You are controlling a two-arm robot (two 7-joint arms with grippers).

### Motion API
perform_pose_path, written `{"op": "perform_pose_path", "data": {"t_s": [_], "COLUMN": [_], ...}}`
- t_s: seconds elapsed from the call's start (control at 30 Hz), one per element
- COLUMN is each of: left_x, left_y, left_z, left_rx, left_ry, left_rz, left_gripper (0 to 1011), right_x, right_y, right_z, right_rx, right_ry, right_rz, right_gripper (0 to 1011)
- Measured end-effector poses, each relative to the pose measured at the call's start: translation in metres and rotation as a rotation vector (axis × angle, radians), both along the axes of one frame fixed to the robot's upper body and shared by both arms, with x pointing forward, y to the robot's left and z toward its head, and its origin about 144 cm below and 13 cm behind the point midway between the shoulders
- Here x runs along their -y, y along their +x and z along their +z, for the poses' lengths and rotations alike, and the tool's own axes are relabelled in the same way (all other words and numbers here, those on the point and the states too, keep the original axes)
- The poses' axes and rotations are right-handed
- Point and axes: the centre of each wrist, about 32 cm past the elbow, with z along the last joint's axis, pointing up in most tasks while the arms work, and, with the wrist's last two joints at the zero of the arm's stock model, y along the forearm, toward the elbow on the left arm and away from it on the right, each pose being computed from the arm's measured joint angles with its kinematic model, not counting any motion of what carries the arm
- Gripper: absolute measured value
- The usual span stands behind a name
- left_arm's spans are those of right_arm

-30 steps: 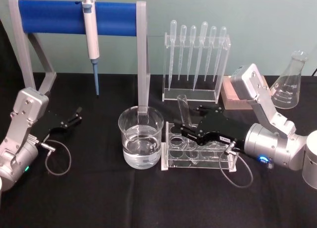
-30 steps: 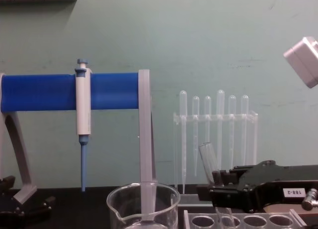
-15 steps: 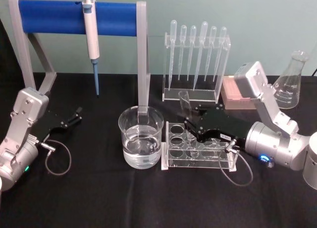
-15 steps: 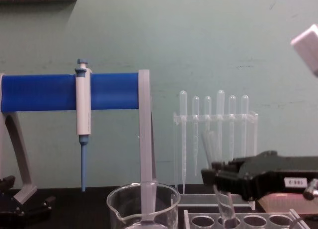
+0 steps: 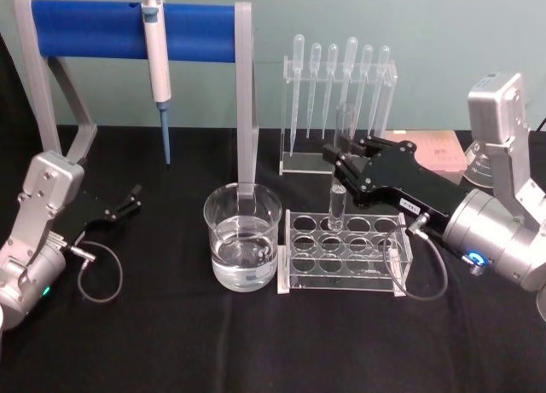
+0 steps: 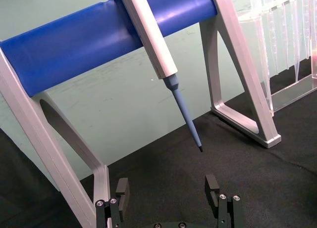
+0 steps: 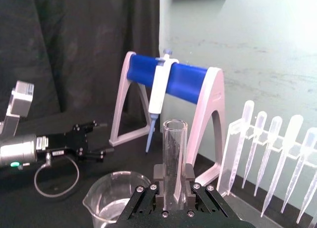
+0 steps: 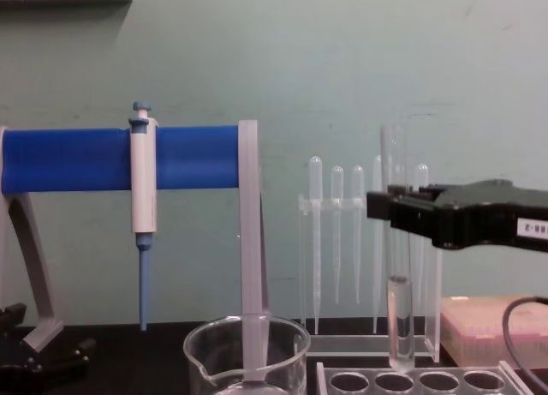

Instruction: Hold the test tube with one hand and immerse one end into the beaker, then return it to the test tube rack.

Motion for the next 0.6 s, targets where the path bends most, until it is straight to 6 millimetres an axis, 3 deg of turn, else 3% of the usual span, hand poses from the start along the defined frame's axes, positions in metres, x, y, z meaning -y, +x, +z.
{"op": "perform_pose_path", "data": {"t_s": [0.6], "left_x": [0.0], "left_y": [0.0], "left_z": [0.0], "left_rx": [0.0], "left_ry": [0.0], "left_rz": [0.0], "left_gripper": [1000], "right_x": [-0.0021], "right_y": [-0.0008], "right_z": [0.0018], "right_rx": [0.002], "right_ry": [0.023], "right_rz": [-0.009], "right_gripper": [224]}}
